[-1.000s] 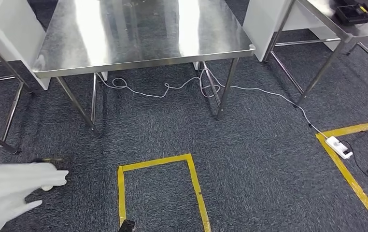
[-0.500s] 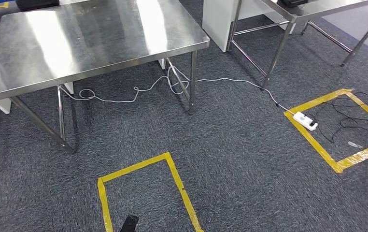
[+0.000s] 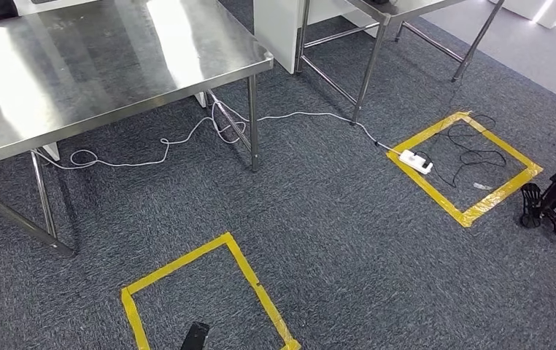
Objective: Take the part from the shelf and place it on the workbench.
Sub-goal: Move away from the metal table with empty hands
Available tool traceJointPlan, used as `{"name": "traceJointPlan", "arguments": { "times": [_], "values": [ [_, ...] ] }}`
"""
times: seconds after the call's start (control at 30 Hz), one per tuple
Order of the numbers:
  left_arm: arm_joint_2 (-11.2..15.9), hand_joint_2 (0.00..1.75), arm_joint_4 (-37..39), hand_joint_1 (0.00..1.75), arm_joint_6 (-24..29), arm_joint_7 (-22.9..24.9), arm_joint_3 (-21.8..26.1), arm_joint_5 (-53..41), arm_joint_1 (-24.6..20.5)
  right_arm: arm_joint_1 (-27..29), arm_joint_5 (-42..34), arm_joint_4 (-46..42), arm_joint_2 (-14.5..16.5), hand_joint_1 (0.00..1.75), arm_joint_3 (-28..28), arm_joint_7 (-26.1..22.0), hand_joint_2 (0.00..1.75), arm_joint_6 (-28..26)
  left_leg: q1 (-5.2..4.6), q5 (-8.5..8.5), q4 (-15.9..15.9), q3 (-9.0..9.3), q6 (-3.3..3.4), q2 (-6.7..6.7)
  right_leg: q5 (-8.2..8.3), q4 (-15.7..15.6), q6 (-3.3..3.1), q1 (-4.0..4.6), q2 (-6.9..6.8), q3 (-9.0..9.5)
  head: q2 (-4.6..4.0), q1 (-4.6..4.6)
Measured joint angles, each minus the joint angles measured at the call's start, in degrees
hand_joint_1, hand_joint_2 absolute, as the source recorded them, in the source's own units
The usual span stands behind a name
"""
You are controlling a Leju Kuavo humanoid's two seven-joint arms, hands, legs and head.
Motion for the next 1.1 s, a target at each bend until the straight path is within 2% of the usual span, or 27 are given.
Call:
{"name": "traceJointPlan", "arguments": {
  "times": [0.07,0.1,0.13,0.17,0.23,0.27,0.3,0.33,0.37,0.4,0.43,0.47,0.53,0.57,0.6,0.63,0.67,0.7,0.77,0.8,0.83,0.87,0.9,0.93,0.97,1.03,1.1],
  "values": [
    [0.00,0.00,-0.01,0.00,0.17,0.16,-0.02,-0.07,0.06,-0.14,0.09,0.00,0.00,0.00,0.00,0.19,0.00,0.05,-0.35,0.01,0.02,-0.16,0.06,1.91,-2.91,7.54,-0.15,-0.04,-1.50,-3.50,0.01,0.09],
    [0.00,0.00,-0.01,0.00,0.26,0.27,-0.02,-0.10,0.06,-0.12,0.14,0.00,-0.01,0.00,0.00,0.33,0.00,0.05,-0.50,0.00,0.03,-0.18,0.07,2.83,-3.27,8.96,0.07,-0.05,-1.77,-3.94,0.00,0.08],
    [0.00,0.00,-0.01,0.00,0.31,0.34,-0.03,-0.15,0.02,-0.07,0.17,0.00,-0.03,0.00,0.00,0.47,0.00,0.06,-0.60,-0.01,0.04,-0.17,0.06,3.61,-2.67,7.76,0.43,-0.05,-1.99,-2.99,0.01,0.10],
    [-0.02,0.00,-0.01,0.00,0.33,0.41,-0.03,-0.18,-0.04,-0.02,0.19,0.00,-0.07,0.00,0.00,0.61,0.00,0.06,-0.67,-0.03,0.04,-0.11,0.03,4.32,-1.36,4.13,0.78,-0.05,-2.53,-0.78,0.01,0.09],
    [-0.07,0.00,-0.04,0.00,0.37,0.45,-0.04,-0.21,-0.13,-0.12,0.26,0.00,-0.13,0.00,0.00,0.70,0.00,0.06,-0.93,-0.16,0.04,0.07,-0.20,5.52,1.25,-4.81,0.83,0.30,-5.23,4.37,0.00,0.15],
    [-0.10,0.00,-0.07,0.00,0.39,0.46,-0.04,-0.22,-0.17,-0.22,0.28,0.00,-0.13,0.00,0.00,0.72,0.00,0.06,-1.09,-0.25,0.06,0.17,-0.41,6.05,2.08,-7.63,0.59,0.54,-6.20,5.87,0.01,0.08],
    [-0.12,0.00,-0.09,0.00,0.40,0.46,-0.05,-0.23,-0.19,-0.30,0.30,0.00,-0.11,0.00,0.00,0.72,0.00,0.06,-1.26,-0.35,0.08,0.26,-0.63,6.56,2.44,-8.84,0.27,0.79,-6.71,6.43,0.01,0.07],
    [-0.14,0.00,-0.11,0.00,0.41,0.48,-0.05,-0.25,-0.21,-0.32,0.30,0.00,-0.11,0.00,0.00,0.72,0.00,0.06,-1.35,-0.41,0.07,0.35,-0.84,7.08,2.65,-8.83,0.08,0.98,-6.18,6.23,0.01,-0.02],
    [-0.15,0.00,-0.16,0.00,0.42,0.49,-0.05,-0.26,-0.23,-0.27,0.30,0.00,-0.11,0.00,0.00,0.73,0.00,0.06,-1.34,-0.53,0.11,0.40,-1.06,7.55,2.82,-8.91,-0.22,0.74,-5.46,6.16,0.01,-0.04],
    [-0.16,0.00,-0.23,0.00,0.42,0.49,-0.05,-0.27,-0.26,-0.20,0.30,0.00,-0.10,0.00,0.00,0.73,0.00,0.09,-1.20,-0.87,0.42,0.38,-1.36,7.36,2.97,-9.02,-0.46,0.35,-4.82,6.18,0.00,-0.07],
    [-0.17,0.00,-0.30,0.00,0.41,0.49,-0.05,-0.28,-0.30,-0.15,0.31,0.00,-0.10,0.00,0.00,0.74,0.00,0.15,-1.00,-1.72,1.45,0.07,-1.65,6.33,3.14,-9.12,-0.85,-0.05,-4.18,6.21,0.00,-0.19],
    [-0.17,0.00,-0.35,0.00,0.38,0.49,-0.05,-0.28,-0.30,-0.15,0.32,0.00,-0.08,0.00,0.00,0.74,0.00,0.27,-0.79,-3.33,3.74,-0.77,-1.94,4.75,3.32,-9.23,-1.27,-0.43,-3.54,6.34,0.00,-0.29],
    [-0.15,0.00,-0.38,0.00,0.33,0.49,-0.04,-0.28,-0.16,-0.21,0.38,0.00,-0.02,0.00,0.00,0.74,0.00,0.60,-0.52,-7.69,11.30,-3.84,-2.27,1.65,3.51,-9.24,-1.86,-0.47,-2.26,6.14,0.00,-0.52],
    [-0.14,0.00,-0.38,0.00,0.32,0.50,-0.04,-0.28,-0.05,-0.22,0.42,0.00,0.03,0.00,0.00,0.74,0.00,0.76,-0.47,-9.32,14.95,-5.43,-2.38,1.06,3.58,-9.21,-1.96,-0.38,-1.52,6.04,0.00,-0.56],
    [-0.13,0.00,-0.38,0.00,0.33,0.51,-0.03,-0.28,0.03,-0.16,0.46,0.00,0.07,0.00,-0.01,0.74,0.00,0.86,-0.39,-9.72,16.88,-6.29,-2.45,0.88,3.65,-9.13,-2.03,-0.32,-0.71,5.98,0.00,-0.56],
    [-0.13,0.00,-0.38,0.00,0.34,0.52,-0.04,-0.28,0.07,-0.08,0.50,0.00,0.10,0.00,-0.02,0.74,0.00,0.91,-0.28,-8.84,16.57,-6.11,-2.47,0.79,3.68,-8.99,-2.05,-0.29,0.14,5.95,0.00,-0.55],
    [-0.13,0.00,-0.38,0.00,0.34,0.54,-0.04,-0.28,0.07,-0.02,0.52,0.00,0.13,0.00,-0.04,0.74,0.00,0.94,-0.11,-6.91,14.00,-4.85,-2.46,0.62,3.71,-8.78,-2.07,-0.29,1.01,5.94,0.00,-0.56],
    [-0.13,0.00,-0.38,0.00,0.35,0.55,-0.04,-0.28,0.06,0.01,0.54,0.00,0.17,0.00,-0.08,0.74,0.00,0.96,0.15,-4.63,9.98,-2.93,-2.44,-0.16,3.69,-8.49,-2.03,-0.30,1.89,5.89,0.00,-0.56],
    [-0.13,0.00,-0.38,0.00,0.36,0.57,-0.05,-0.28,0.05,-0.11,0.56,0.00,0.25,0.00,-0.21,0.74,0.00,0.99,0.53,-2.05,3.59,-0.02,-2.37,-2.95,3.76,-7.91,-1.61,-0.04,3.38,5.44,0.00,-0.53],
    [-0.13,0.00,-0.38,0.00,0.36,0.58,-0.05,-0.28,0.04,-0.18,0.56,0.00,0.28,0.00,-0.29,0.74,0.00,1.02,0.52,-1.77,2.27,0.43,-2.25,-3.98,3.91,-7.77,-1.20,0.06,4.00,5.03,0.00,-0.50],
    [-0.13,0.00,-0.38,0.00,0.37,0.61,-0.05,-0.23,0.05,-0.17,0.56,0.00,0.29,0.00,-0.38,0.74,0.00,1.04,0.34,-1.83,2.12,0.35,-2.04,-4.27,4.18,-7.80,-0.71,0.09,4.56,4.61,0.01,-0.49],
    [-0.13,0.00,-0.38,0.00,0.39,0.63,-0.05,-0.19,0.04,-0.11,0.56,0.00,0.30,0.00,-0.50,0.74,0.00,1.08,0.14,-1.55,1.99,0.22,-1.68,-3.65,4.48,-7.94,-0.17,0.06,5.16,4.24,0.01,-0.49],
    [-0.14,0.00,-0.39,0.00,0.41,0.66,-0.05,-0.15,0.01,0.02,0.56,0.00,0.29,0.00,-0.65,0.74,0.00,1.15,0.07,-1.17,1.66,0.20,-1.17,-2.94,4.67,-7.95,0.25,0.03,5.14,3.84,0.01,-0.46],
    [-0.16,0.00,-0.40,0.00,0.43,0.67,-0.05,-0.11,-0.01,0.12,0.56,0.00,0.27,0.00,-0.78,0.74,0.00,1.22,0.03,-0.73,1.27,0.21,-0.64,-2.24,4.45,-7.36,0.44,0.11,4.19,3.29,0.01,-0.44],
    [-0.18,0.00,-0.42,0.00,0.43,0.66,-0.05,-0.11,-0.02,0.11,0.56,0.00,0.27,0.00,-0.89,0.74,0.00,1.32,0.04,-0.34,0.88,0.16,-0.17,-1.42,3.60,-5.56,0.40,0.23,2.64,2.20,0.00,-0.30],
    [-0.19,0.00,-0.44,0.00,0.44,0.65,-0.04,-0.08,0.09,-0.02,0.56,0.00,0.27,0.00,-0.96,0.74,0.00,1.60,-0.12,0.05,0.57,-0.11,0.32,0.38,0.49,1.44,-0.01,0.27,-0.71,-1.38,0.00,-0.05],
    [-0.18,0.00,-0.44,0.00,0.44,0.65,-0.03,-0.03,0.22,-0.04,0.56,0.00,0.31,0.00,-1.02,0.73,0.00,1.88,-0.34,0.12,0.57,-0.44,0.40,2.29,-1.86,8.00,0.12,0.11,-1.67,-4.36,0.00,0.07]
  ]
}}
